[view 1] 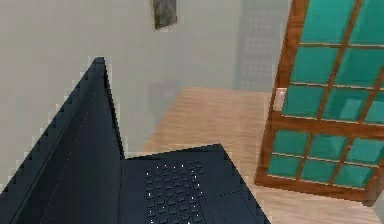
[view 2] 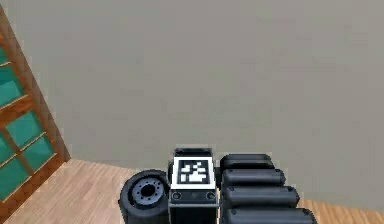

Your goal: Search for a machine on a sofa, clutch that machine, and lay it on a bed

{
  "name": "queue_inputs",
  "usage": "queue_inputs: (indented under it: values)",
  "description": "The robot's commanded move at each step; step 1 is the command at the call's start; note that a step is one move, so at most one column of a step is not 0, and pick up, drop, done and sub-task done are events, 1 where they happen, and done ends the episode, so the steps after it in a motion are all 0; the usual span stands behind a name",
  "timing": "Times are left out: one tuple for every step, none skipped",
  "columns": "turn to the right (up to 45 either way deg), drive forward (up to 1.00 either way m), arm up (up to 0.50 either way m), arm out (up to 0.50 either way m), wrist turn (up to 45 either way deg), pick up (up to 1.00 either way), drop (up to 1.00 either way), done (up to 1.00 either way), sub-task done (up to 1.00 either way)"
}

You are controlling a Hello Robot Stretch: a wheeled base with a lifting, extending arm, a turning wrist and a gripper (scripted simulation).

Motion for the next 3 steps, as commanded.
queue_inputs:
  values:
    - [0.0, 1.0, 0.0, 0.0, 0.0, 0.0, 0.0, 0.0, 0.0]
    - [-9.0, 0.0, 0.0, 0.0, 0.0, 0.0, 0.0, 0.0, 0.0]
    - [0.0, 0.15, 0.0, 0.0, 0.0, 0.0, 0.0, 0.0, 0.0]
